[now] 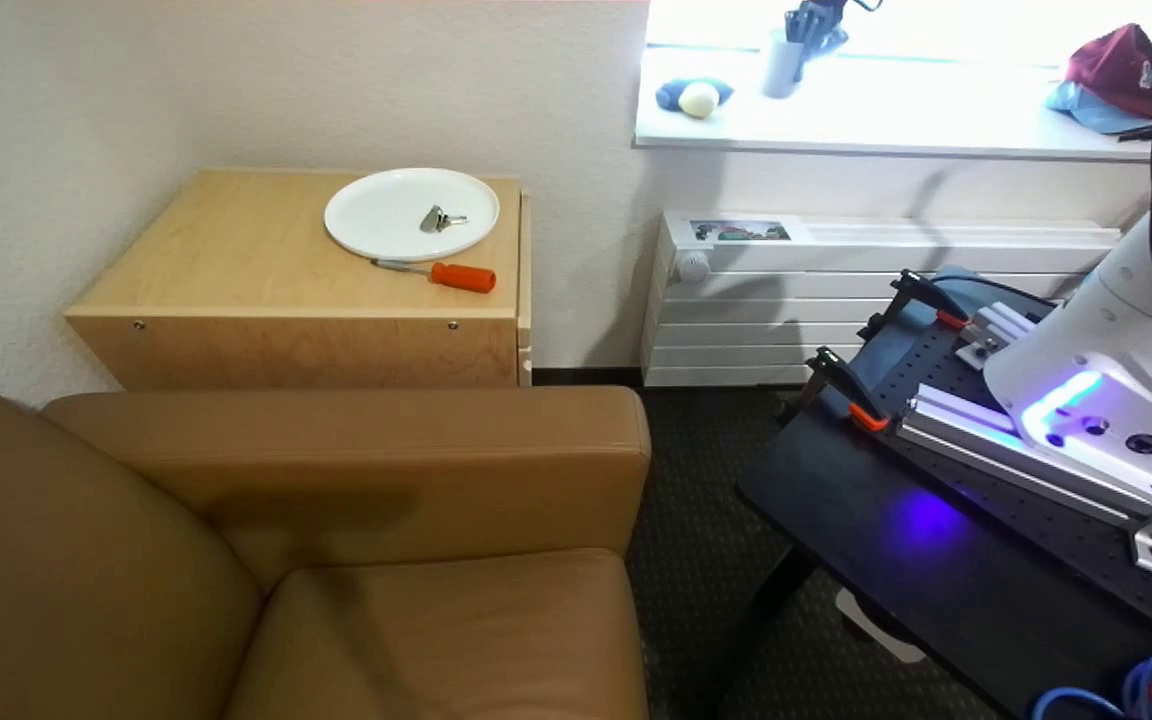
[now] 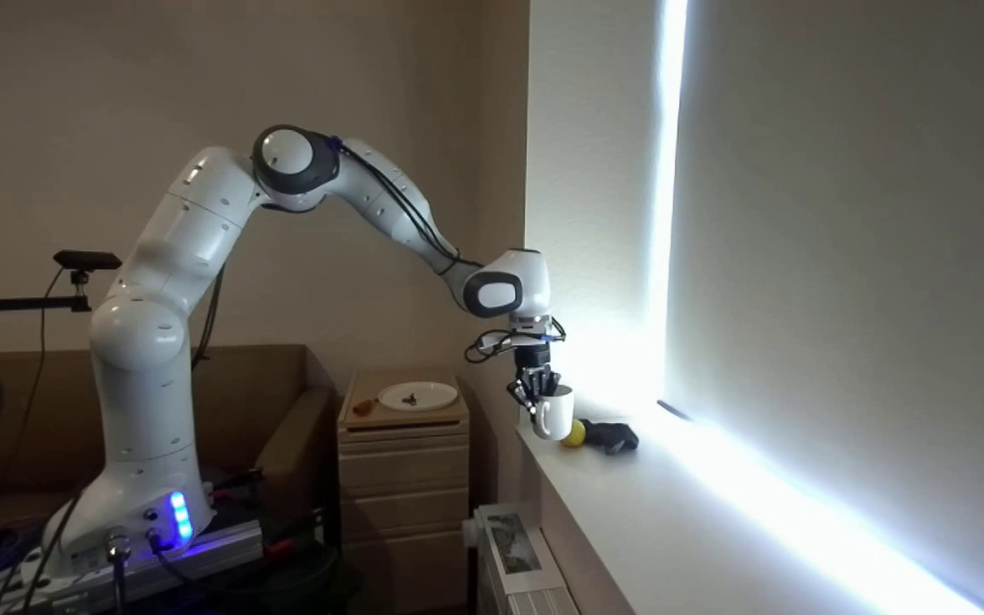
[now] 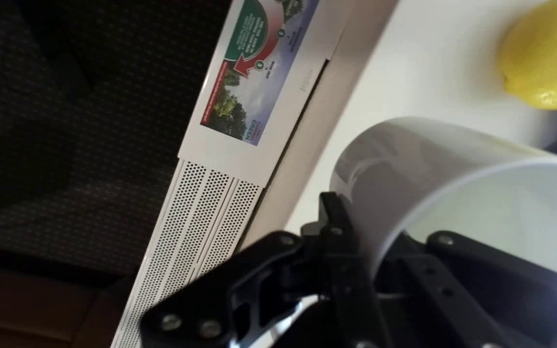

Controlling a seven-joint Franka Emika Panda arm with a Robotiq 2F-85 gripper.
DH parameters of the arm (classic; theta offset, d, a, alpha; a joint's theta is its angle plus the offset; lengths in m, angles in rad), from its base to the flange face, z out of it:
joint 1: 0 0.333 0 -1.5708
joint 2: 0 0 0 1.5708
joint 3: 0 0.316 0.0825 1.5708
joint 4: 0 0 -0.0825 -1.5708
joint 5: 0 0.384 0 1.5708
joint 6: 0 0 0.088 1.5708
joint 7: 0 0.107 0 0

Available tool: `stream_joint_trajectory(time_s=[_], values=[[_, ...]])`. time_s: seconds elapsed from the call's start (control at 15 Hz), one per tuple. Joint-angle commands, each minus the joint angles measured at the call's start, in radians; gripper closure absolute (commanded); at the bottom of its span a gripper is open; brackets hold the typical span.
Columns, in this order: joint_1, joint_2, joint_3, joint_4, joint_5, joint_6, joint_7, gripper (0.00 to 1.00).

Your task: Move the cup from the window sill to the top of the cabinet

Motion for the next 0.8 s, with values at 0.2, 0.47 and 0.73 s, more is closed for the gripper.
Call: stream_joint_trajectory(time_s=[0.2,0.47,0.73], values=[[0.092,-0.385,0.007,-0.402,-0.19,0.03,-0.179,0.99],[0.097,-0.573,0.076,-0.518,-0.135,-0.06,-0.335,0.99],[0.082,-0.554,0.1,-0.498,-0.153,-0.059,-0.293,0.95]])
